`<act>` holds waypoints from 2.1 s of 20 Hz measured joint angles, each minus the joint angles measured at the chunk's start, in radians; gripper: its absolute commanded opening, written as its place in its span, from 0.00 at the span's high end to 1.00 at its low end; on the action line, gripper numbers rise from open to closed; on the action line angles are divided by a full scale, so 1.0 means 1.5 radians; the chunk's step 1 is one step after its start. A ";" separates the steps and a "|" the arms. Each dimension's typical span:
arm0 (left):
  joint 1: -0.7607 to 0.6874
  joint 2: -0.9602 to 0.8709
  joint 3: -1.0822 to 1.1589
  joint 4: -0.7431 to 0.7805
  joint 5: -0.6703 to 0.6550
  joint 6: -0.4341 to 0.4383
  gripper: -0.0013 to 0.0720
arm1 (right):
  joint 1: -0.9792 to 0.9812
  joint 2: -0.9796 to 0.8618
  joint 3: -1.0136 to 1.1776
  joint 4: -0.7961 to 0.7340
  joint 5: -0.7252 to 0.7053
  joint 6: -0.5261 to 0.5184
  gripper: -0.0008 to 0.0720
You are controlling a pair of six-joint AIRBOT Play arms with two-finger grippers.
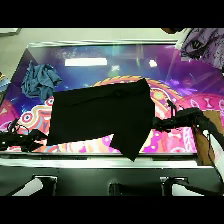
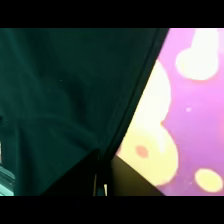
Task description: Fold the clothes and pants, and hang the long-sleeved shirts on hangers.
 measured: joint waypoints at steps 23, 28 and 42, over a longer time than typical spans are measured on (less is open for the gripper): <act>-0.199 -0.016 0.433 -0.079 0.016 -0.050 0.96 | 0.000 0.128 0.387 0.017 -0.041 0.072 0.95; -0.234 0.056 0.783 0.086 0.007 -0.153 0.96 | 0.000 0.226 0.668 -0.061 -0.059 0.141 0.95; -0.244 0.152 0.844 0.235 -0.102 -0.211 0.96 | 0.001 0.345 0.773 -0.210 -0.140 0.375 0.95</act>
